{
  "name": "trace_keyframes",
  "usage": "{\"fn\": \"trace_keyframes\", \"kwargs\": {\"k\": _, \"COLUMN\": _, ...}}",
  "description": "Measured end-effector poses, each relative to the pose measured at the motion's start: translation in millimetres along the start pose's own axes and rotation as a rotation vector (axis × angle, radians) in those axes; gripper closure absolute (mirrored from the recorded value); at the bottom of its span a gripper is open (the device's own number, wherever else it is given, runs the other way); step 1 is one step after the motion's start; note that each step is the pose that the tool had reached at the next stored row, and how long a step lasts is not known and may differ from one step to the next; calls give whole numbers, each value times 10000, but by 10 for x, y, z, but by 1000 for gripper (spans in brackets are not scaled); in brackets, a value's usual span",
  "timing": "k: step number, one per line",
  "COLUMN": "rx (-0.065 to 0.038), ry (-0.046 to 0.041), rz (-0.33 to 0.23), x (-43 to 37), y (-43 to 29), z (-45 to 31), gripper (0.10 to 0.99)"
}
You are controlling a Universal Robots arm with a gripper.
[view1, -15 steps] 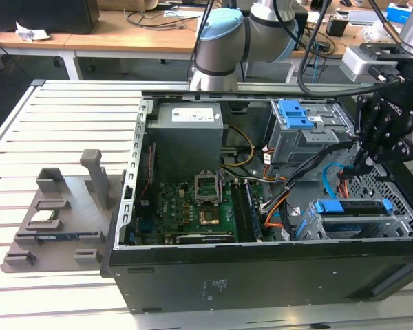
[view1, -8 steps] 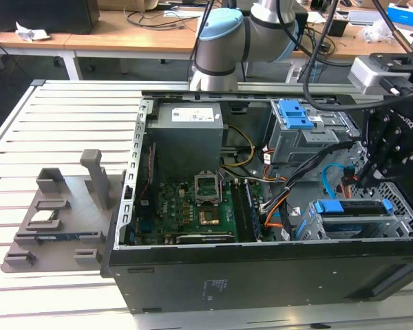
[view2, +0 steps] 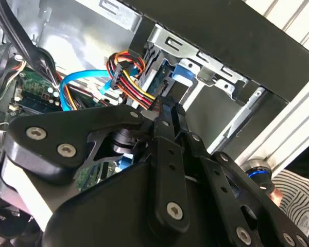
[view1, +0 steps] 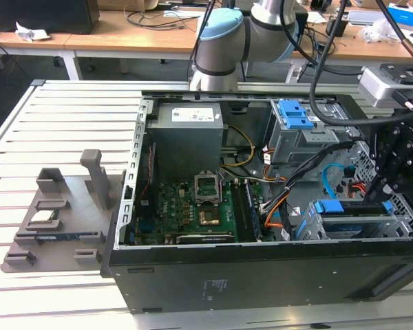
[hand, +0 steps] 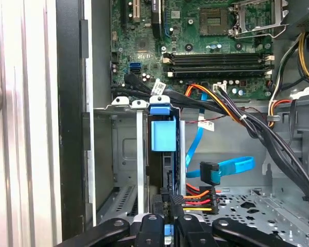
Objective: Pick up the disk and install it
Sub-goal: 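Insert the first disk wire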
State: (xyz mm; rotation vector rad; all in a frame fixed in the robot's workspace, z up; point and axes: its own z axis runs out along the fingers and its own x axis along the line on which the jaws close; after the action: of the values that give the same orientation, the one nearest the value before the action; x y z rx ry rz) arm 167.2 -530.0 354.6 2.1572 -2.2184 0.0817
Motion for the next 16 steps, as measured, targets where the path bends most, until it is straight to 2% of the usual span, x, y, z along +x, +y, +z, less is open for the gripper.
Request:
{"fn": "trace_keyframes", "kwargs": {"k": 7, "rx": 0, "ry": -1, "rz": 0, "x": -28, "y": -29, "z": 21, "gripper": 918}}
{"fn": "trace_keyframes", "kwargs": {"k": 11, "rx": 0, "ry": 0, "rz": 0, "x": -42, "y": -29, "z": 81, "gripper": 918}}
{"fn": "trace_keyframes", "kwargs": {"k": 16, "rx": -1, "ry": 0, "rz": 0, "x": -64, "y": -39, "z": 118, "gripper": 918}}
